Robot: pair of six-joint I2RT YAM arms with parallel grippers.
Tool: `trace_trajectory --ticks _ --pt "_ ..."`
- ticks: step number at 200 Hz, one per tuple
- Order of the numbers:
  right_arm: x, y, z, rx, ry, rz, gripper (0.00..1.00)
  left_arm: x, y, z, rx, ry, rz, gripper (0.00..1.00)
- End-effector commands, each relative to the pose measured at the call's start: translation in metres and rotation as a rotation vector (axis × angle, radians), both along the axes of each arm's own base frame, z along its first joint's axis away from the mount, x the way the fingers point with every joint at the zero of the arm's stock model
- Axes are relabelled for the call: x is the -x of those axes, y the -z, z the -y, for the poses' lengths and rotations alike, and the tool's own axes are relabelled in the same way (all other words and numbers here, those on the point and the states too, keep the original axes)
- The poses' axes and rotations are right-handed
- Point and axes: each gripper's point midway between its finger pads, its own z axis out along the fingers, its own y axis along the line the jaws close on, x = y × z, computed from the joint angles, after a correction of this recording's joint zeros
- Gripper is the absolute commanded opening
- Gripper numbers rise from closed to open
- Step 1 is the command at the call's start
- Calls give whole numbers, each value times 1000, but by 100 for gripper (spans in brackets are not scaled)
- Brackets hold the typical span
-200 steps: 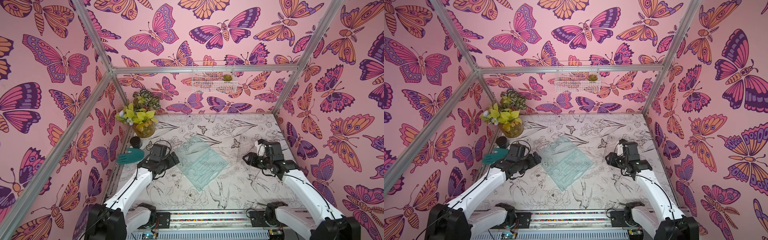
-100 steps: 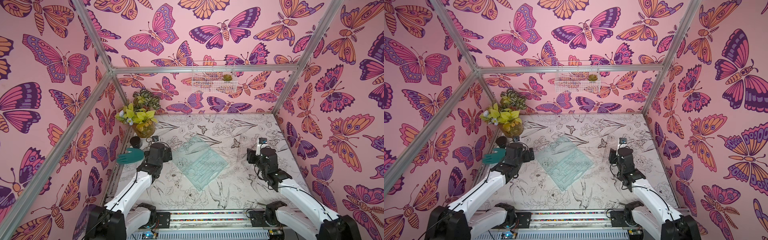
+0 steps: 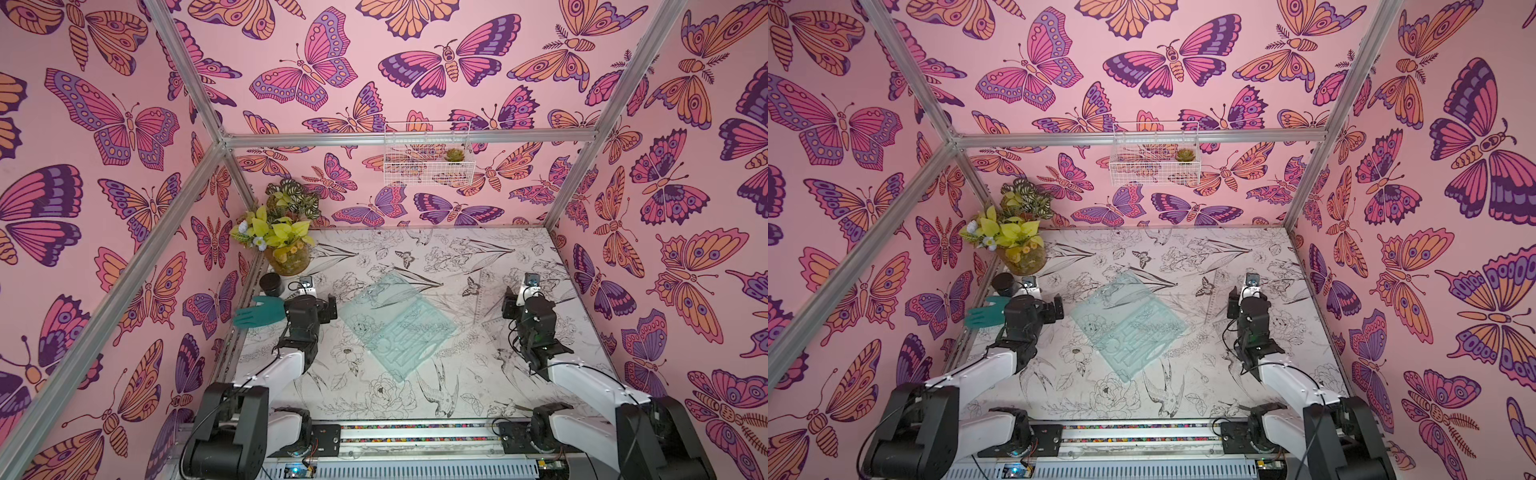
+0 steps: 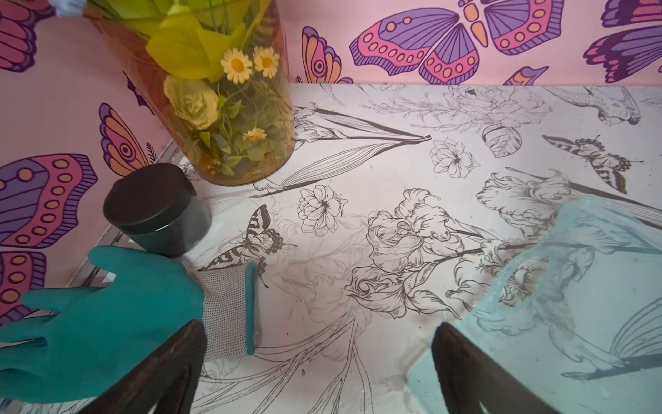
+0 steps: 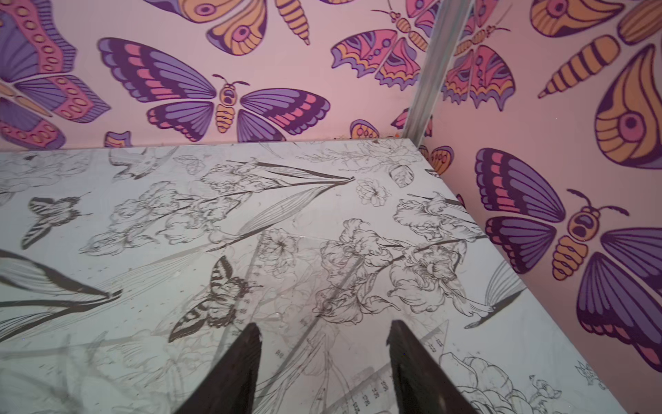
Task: Open the ruler set and take out the ruler
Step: Reset both arms
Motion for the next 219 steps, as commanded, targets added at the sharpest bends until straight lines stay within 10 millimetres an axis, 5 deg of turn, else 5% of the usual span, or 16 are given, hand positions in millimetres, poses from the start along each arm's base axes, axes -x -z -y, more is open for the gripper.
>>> trace_trajectory --ticks 1,30,68,83,98,107,219 --pt "-5 10 9 -1 26 31 58 -14 -1 2 10 56 19 100" --pt "-16 23 0 12 -60 27 57 -22 1 13 -23 158 93 100" --pt "-33 44 6 -93 -130 39 56 -27 20 -1 42 126 71 100" --pt "-41 53 9 -112 -114 -91 58 -28 18 -2 41 125 82 100" --pt "-44 52 8 -109 -125 -60 69 -28 19 -1 39 128 79 100" --pt "-43 51 7 -108 -127 -50 100 -28 19 -1 39 127 77 100" --pt "-45 55 4 -104 -135 -106 99 -28 18 -1 30 125 86 100"
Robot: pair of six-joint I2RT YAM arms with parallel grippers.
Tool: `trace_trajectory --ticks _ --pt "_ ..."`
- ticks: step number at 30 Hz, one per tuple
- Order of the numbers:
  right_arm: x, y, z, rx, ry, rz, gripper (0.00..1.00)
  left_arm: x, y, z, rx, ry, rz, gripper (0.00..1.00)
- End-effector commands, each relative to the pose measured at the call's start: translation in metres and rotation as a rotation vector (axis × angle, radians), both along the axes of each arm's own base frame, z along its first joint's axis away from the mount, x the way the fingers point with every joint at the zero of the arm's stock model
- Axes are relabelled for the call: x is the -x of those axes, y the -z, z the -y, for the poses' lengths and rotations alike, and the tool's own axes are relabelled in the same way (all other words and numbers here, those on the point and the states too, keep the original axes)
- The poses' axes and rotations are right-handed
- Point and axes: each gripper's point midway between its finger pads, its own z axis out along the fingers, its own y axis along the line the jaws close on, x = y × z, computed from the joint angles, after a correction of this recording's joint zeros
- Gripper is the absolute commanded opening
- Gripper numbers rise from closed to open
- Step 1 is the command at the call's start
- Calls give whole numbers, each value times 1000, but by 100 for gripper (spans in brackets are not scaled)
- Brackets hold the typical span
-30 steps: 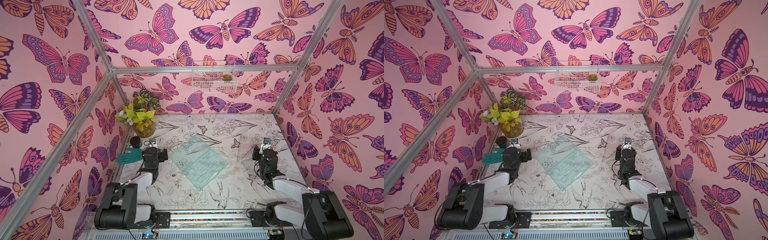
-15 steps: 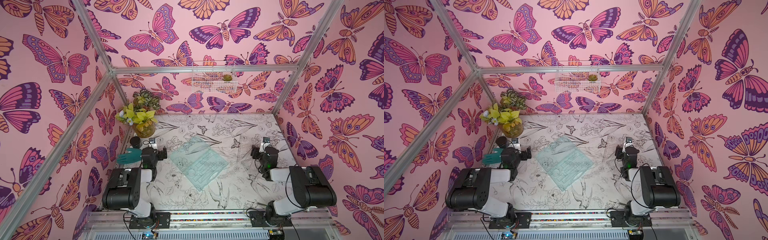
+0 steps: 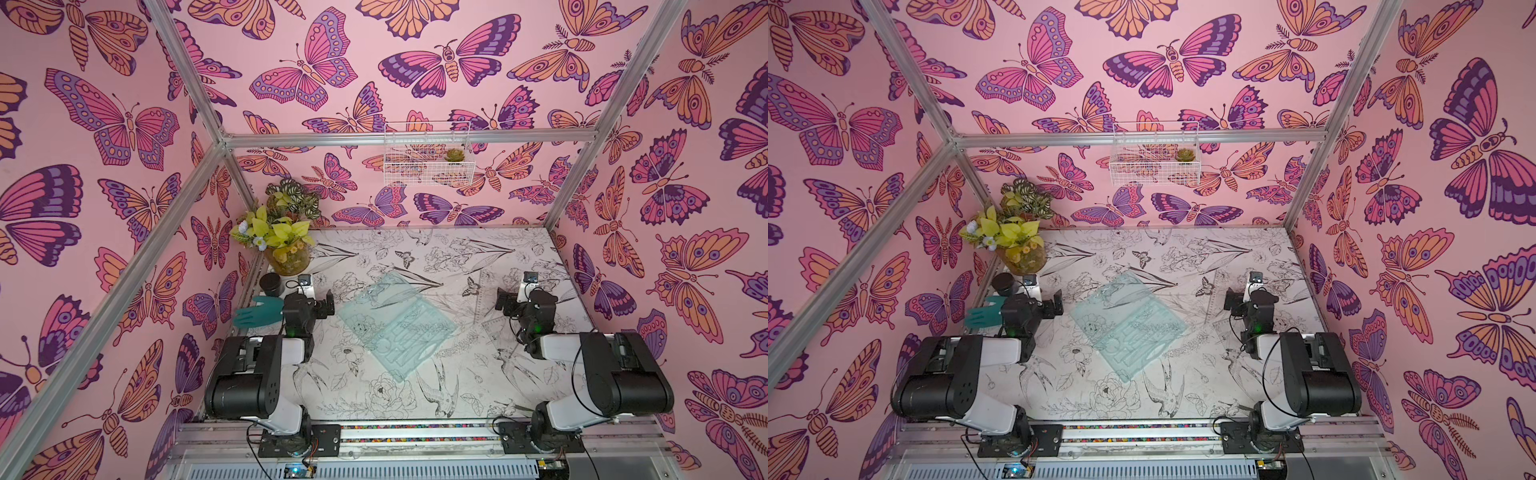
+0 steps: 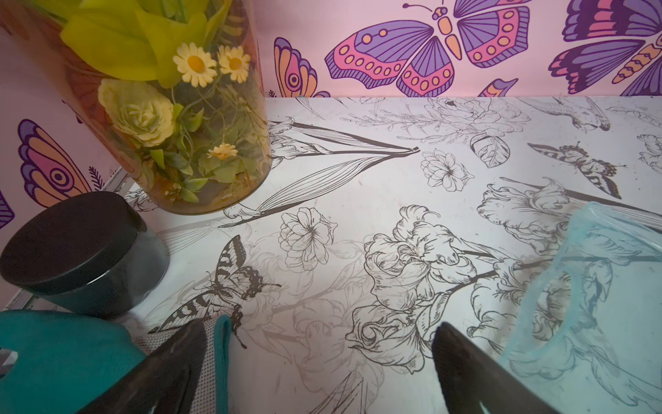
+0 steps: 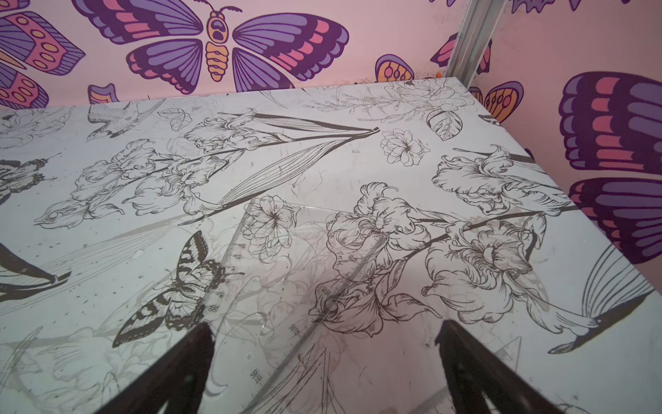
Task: Open the ruler set and take out the ruler
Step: Reset both arms
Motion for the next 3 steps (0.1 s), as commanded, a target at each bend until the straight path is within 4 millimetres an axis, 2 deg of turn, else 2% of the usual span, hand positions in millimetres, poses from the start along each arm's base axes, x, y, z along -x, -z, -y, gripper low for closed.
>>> trace_trajectory --ticks 1,3 --pt "-5 -4 -4 -5 -16 -1 99 4 3 2 4 9 -1 100" --pt "-3 -6 -4 -4 -19 9 99 3 3 2 4 9 1 100"
